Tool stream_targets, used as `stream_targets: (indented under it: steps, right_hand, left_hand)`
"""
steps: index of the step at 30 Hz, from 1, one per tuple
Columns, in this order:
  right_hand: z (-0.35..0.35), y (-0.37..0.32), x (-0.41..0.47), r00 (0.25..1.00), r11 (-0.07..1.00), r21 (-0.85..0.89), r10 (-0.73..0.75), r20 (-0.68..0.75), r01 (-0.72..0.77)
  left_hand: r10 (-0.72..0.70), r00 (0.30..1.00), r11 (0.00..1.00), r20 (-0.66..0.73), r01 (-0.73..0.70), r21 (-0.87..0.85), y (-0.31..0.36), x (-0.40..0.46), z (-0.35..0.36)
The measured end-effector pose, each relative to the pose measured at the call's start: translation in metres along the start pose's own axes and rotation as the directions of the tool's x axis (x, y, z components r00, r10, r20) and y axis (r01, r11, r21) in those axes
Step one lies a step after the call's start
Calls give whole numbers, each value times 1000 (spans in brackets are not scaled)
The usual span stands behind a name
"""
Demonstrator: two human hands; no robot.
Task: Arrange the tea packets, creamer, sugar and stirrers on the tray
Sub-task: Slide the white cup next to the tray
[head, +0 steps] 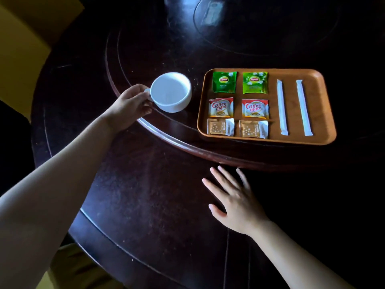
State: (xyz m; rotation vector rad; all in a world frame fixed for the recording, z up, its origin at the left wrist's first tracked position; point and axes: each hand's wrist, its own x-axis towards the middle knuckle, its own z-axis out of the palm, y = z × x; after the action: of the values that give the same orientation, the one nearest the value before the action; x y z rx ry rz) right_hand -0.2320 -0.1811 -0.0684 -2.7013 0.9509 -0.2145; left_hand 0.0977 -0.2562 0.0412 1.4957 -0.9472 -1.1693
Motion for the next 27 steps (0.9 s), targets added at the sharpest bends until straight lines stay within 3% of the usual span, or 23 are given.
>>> stream_targets:
  steps: [15, 27]
  right_hand:
    - [1, 1, 0, 1000, 1000, 30, 3, 15, -3]
    - [1, 1, 0, 999, 1000, 30, 4, 33, -5]
  left_hand:
    - [-64, 995, 998, 75, 64, 4, -11, 41, 10]
    - [-94, 995, 995, 26, 94, 18, -11, 34, 12]
